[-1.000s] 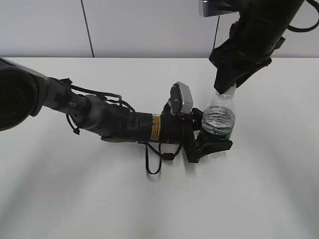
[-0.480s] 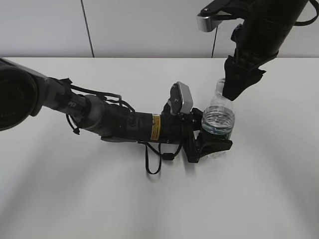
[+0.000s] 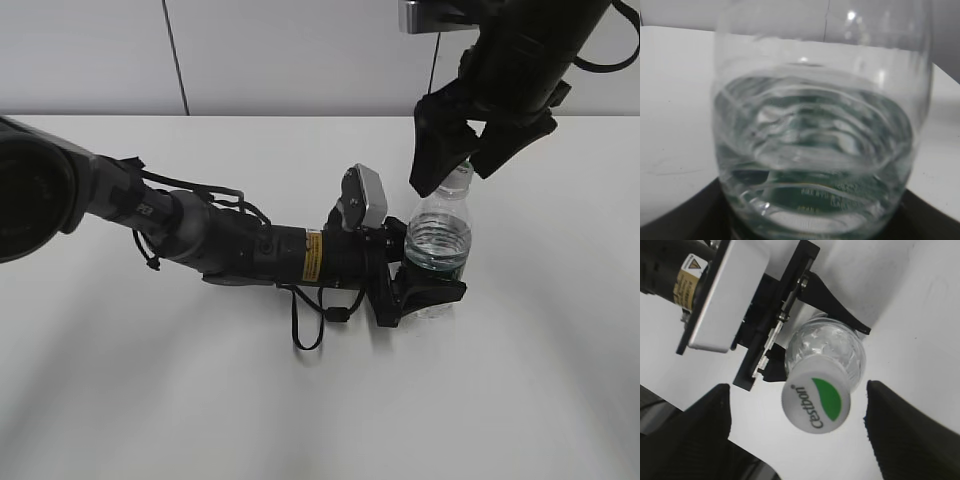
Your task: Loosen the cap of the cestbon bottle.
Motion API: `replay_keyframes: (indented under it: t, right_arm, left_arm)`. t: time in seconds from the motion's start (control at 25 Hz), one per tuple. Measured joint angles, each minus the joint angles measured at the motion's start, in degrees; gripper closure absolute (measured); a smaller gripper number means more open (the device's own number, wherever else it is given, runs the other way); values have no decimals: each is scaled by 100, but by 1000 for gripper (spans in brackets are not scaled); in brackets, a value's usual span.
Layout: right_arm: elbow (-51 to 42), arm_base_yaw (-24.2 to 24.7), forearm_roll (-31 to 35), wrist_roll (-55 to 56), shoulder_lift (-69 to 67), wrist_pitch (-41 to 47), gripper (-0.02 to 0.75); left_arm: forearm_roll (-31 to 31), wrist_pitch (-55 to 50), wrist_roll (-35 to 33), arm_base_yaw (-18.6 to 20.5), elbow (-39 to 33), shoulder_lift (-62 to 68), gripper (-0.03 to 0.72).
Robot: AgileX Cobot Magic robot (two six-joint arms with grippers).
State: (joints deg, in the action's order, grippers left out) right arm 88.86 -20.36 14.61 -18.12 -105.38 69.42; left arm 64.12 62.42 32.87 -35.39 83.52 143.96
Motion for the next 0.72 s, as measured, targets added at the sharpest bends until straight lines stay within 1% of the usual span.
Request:
replay_keyframes:
  t: [0.2,0.36,0.52,0.72]
  right_arm:
    - [0,0,118,1379,10,-139,110]
    - [0,0,74,1637,10,-376,131]
    - [0,0,68,1667,10,-416,201]
    - [0,0,41,1673,10,-335,309]
  left_arm:
    - [0,0,0,0,0,0,187]
    - [0,5,0,0,0,0,187]
    - [0,5,0,0,0,0,187]
    - [0,5,0,0,0,0,187]
